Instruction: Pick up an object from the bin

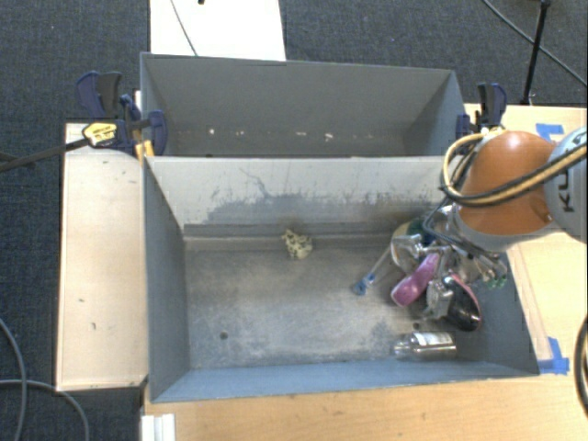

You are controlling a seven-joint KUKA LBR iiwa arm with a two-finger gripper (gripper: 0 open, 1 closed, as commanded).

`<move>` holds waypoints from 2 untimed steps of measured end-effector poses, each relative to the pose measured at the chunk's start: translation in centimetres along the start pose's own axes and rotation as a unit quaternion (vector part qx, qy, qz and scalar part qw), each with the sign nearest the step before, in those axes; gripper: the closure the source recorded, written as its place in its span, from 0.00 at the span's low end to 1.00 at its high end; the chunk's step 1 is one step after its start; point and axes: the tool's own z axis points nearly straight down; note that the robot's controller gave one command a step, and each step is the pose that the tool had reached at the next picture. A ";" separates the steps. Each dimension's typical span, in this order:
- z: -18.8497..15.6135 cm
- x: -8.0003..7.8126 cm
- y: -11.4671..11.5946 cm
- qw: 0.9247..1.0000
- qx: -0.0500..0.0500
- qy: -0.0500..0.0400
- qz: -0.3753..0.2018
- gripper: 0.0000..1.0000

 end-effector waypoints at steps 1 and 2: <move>-0.3 -0.4 -0.1 1.000 0.000 -0.006 0.004 1.00; -7.5 0.0 0.0 0.926 0.008 -0.002 -0.377 1.00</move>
Offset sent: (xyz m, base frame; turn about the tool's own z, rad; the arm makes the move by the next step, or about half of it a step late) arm 0.0000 0.0000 0.0000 0.0000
